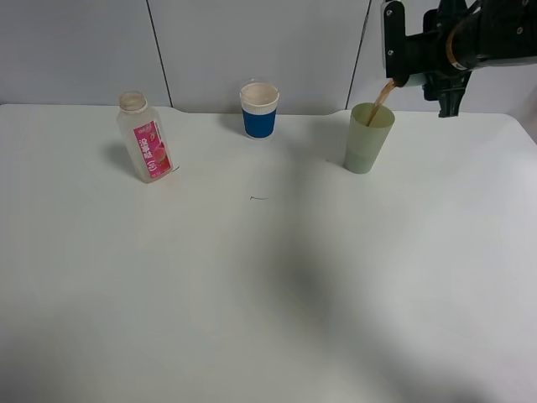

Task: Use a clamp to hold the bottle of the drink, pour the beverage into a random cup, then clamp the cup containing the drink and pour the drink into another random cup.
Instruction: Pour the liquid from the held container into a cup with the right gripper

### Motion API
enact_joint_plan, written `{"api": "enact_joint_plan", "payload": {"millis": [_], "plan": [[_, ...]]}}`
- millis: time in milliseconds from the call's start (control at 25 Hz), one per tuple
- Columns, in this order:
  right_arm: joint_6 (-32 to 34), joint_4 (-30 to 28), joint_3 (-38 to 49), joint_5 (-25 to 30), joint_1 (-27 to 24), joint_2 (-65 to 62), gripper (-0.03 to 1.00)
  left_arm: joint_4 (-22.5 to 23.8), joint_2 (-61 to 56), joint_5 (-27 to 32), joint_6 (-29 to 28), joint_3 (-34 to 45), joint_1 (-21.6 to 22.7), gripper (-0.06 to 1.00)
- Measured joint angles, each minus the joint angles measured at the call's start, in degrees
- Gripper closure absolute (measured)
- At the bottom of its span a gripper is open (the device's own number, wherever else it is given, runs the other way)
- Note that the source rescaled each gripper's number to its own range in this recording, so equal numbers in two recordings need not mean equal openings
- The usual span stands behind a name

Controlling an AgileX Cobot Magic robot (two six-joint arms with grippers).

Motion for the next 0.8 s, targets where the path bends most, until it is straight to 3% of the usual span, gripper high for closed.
{"api": "enact_joint_plan", "payload": {"millis": [800], "plan": [[0.0,-15.54,-0.39,-0.05,0.07,0.0,0.96,0.0,0.0,0.0,0.0,0.0,0.0,0.01]]}}
